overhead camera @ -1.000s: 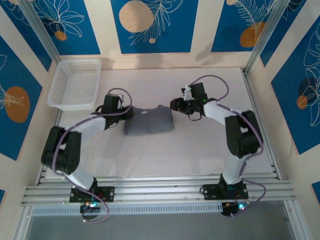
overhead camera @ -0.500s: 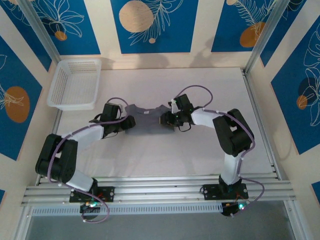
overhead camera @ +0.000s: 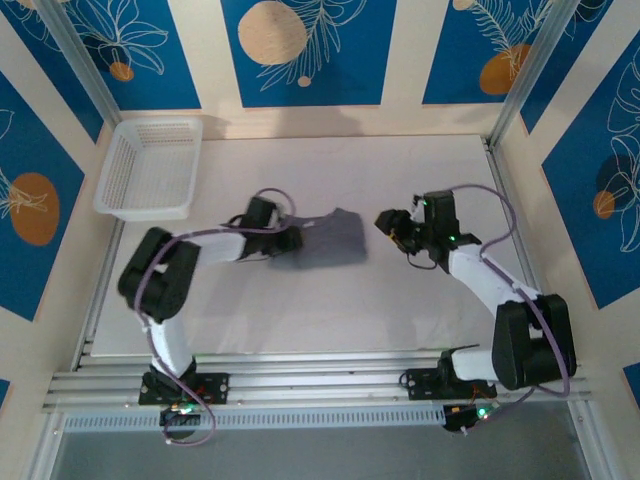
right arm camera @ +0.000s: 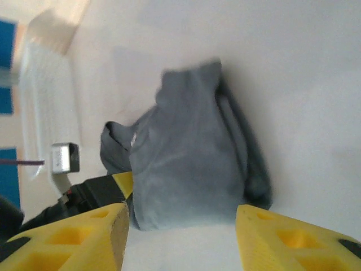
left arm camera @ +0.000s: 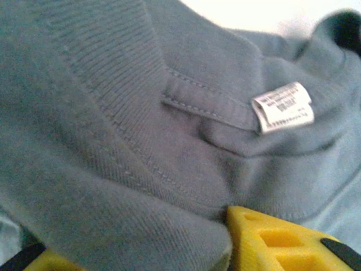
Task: Fold the inside-out t-shirt
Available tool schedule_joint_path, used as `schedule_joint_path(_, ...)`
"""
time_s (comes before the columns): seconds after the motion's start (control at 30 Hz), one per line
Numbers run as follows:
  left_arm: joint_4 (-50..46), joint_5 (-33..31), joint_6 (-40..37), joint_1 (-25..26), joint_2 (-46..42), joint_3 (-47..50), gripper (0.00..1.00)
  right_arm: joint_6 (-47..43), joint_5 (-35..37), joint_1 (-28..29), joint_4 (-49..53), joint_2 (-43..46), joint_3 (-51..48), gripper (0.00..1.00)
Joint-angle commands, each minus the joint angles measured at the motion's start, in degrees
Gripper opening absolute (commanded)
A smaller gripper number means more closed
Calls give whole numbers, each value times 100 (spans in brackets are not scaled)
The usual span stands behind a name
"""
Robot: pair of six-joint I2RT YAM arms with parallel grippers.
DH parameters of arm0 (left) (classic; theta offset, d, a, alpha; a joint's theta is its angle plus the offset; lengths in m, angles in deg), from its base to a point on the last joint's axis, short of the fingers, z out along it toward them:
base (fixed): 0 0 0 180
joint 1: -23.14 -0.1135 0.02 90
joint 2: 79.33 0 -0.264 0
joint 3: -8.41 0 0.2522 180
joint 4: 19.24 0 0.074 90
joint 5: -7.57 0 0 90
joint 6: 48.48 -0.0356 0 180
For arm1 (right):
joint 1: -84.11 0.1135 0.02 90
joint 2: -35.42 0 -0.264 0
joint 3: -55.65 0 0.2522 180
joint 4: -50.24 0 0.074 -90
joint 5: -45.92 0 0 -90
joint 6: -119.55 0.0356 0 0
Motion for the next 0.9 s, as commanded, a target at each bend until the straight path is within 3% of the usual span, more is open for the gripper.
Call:
schedule_joint_path(0.0, 379, -509, 502, 909, 824, -1058, 40, 1035, 369, -472, 646, 657, -454, 51)
schedule_joint_path(0.17, 126, -756, 970, 1676, 2694, -3792, 43, 1210, 226, -1396, 1013, 1601, -957, 51)
schedule_joint_path(0.27, -689, -530, 749, 2010, 3754, -5898, 50, 1030, 66, -1845, 1374, 1820, -909, 51)
schedule_joint_path(0.37, -1336, -531, 426, 2170, 4177, -7094, 60, 972, -170, -2184, 1502, 1796, -870, 51)
schedule_joint_path(0.5, -1137, -857, 12, 2037, 3221, -6110, 68, 903, -374, -2315, 1551, 1479, -788, 52)
schedule_joint_path(0.6, -288, -1025, -135, 1758, 1880, -4326, 72, 891, -369, -2323, 1389, 1065, -754, 51)
schedule_joint_path(0.73, 603, -759, -215, 1286, 187, -2244, 75, 642, -162, -2425, 912, 189, -531, 51)
schedule_joint_path(0.87, 362, -964, -726, 1136, -1251, -1138, 76, 441, 374, -2482, 305, -655, -290, 42)
